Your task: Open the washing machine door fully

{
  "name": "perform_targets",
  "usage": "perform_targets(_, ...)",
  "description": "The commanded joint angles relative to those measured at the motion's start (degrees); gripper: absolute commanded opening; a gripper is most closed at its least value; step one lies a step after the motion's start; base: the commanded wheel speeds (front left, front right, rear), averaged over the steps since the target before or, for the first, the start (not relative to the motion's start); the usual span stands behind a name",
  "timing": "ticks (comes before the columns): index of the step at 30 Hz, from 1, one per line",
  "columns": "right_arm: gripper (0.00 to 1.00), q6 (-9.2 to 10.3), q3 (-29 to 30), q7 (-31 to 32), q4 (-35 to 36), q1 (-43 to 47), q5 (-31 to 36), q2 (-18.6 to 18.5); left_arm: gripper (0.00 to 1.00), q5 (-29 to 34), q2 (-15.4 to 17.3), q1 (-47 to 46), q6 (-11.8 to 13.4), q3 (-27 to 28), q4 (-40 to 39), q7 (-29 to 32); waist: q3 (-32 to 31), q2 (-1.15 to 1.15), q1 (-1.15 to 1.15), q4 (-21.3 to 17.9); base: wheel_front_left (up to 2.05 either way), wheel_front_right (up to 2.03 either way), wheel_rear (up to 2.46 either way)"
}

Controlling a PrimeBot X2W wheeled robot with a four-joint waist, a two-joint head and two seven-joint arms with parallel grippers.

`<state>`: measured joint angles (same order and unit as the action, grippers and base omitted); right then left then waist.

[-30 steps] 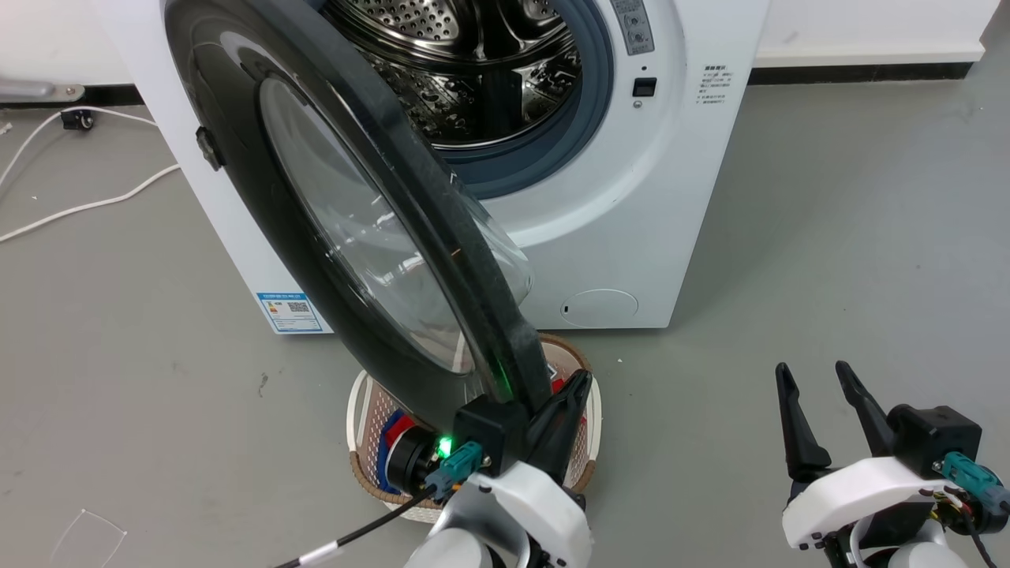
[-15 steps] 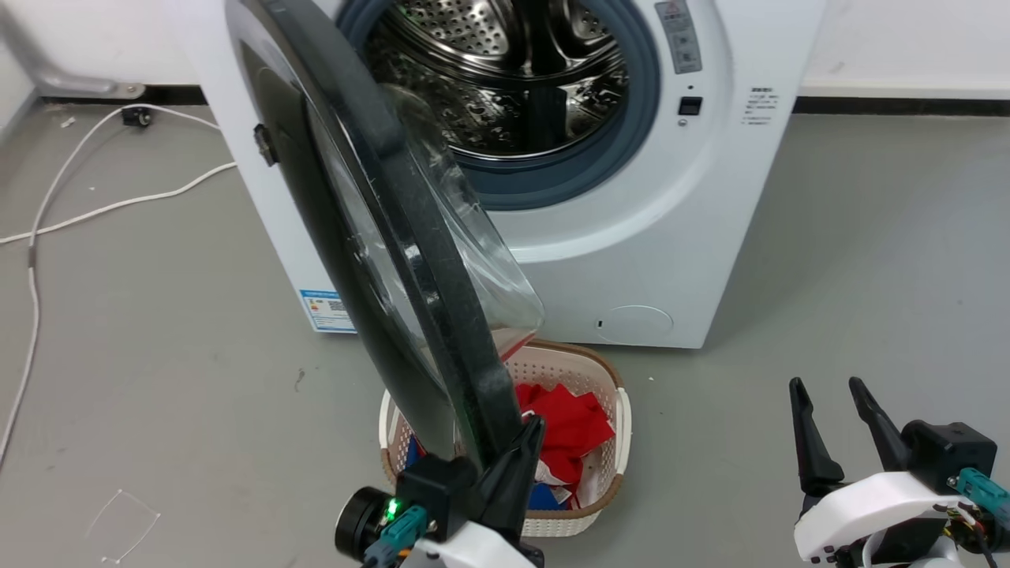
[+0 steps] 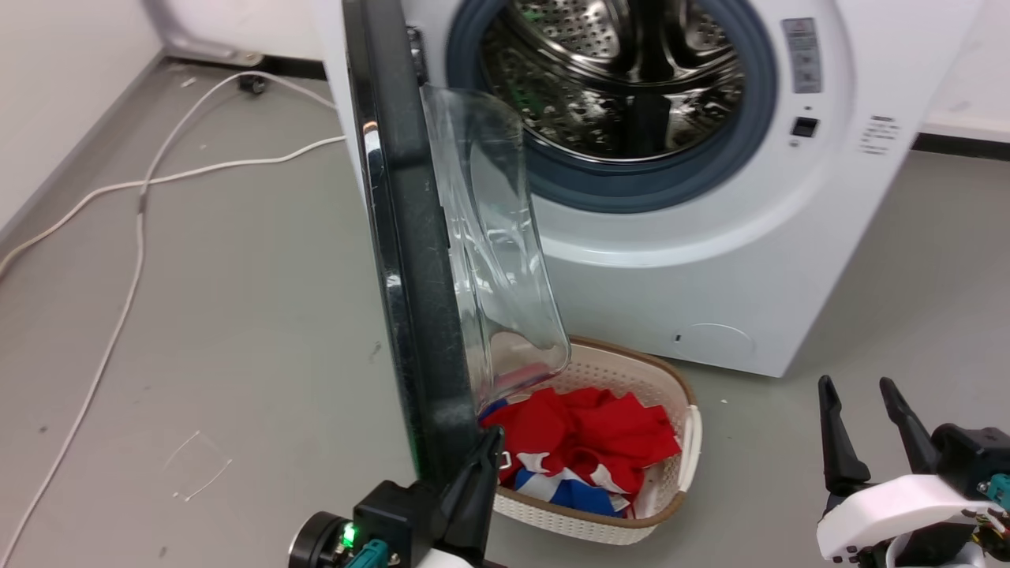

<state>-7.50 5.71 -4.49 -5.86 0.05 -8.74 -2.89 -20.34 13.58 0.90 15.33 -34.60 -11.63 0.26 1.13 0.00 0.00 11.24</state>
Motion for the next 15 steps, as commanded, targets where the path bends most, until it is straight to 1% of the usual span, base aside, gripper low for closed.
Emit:
perform_targets(1, 1.00, 0.02, 0.3, 0.0, 0.4, 0.4, 0.0, 0.0, 0.00, 0.1, 0.3, 0.2, 1.0, 1.2, -0.4, -0.6, 0.6, 0.00, 0.00, 2.1, 0.00, 0.00, 0.00)
perform_targets(9, 1.00, 0.02, 1.6, 0.8, 1.8, 0.4, 0.7, 0.0, 0.00, -0.1, 0.1, 1.0, 3.5, 3.6, -2.1, -2.4, 1.7, 0.00, 0.00, 8.0, 0.00, 0.00, 0.00)
perform_targets(15, 1.00, 0.02, 1.8, 1.0, 3.5, 0.5, 1.2, 0.0, 0.00, -1.5, 0.5, 1.9, 5.1, 7.1, -2.5, -4.3, 2.4, 0.00, 0.00, 11.1, 0.00, 0.00, 0.00)
